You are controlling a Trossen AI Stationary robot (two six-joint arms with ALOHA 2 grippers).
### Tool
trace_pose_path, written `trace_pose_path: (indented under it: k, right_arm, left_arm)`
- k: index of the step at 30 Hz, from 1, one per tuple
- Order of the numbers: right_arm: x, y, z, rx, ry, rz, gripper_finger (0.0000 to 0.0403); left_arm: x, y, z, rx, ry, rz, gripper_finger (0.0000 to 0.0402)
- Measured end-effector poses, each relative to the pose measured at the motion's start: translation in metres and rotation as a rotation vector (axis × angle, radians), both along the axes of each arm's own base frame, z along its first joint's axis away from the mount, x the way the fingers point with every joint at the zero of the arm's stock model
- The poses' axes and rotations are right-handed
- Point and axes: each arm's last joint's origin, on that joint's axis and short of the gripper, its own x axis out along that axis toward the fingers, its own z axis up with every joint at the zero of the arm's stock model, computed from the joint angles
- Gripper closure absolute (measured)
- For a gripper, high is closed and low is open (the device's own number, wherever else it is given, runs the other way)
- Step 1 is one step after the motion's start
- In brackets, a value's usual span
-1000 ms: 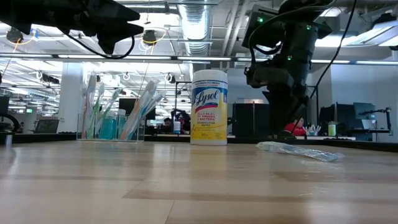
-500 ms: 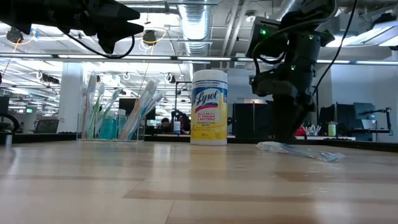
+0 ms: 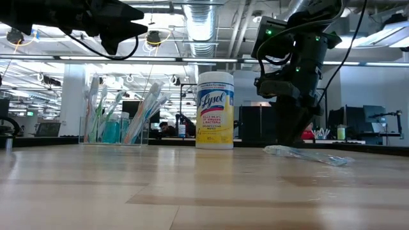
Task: Pick & Place toothbrushing station
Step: Put the blue toothbrush into the transparent organizer
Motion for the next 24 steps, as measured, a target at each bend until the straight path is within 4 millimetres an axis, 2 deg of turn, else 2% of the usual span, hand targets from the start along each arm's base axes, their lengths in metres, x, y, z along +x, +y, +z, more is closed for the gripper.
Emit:
trace_pose_path:
  k: [9,17,24]
  right_arm:
    - [0.000,0.001,0.000,0.005,-0.003,0.001,0.0270]
    - [-0.007,0.002,-0.013,0.040,-0.009,-0.037,0.0269]
    - [-0.007,0.004,-0.014,0.041,-0.025,-0.036,0.0282]
  left_arm:
    - [0.000,0.000,0.000,0.000,0.000,0.000,0.0238]
    - [0.000,0.000,0.000,-0.007,0.000,0.001,0.0238]
    - [0.000,0.000,0.000,-0.007,0.000,0.001,0.0238]
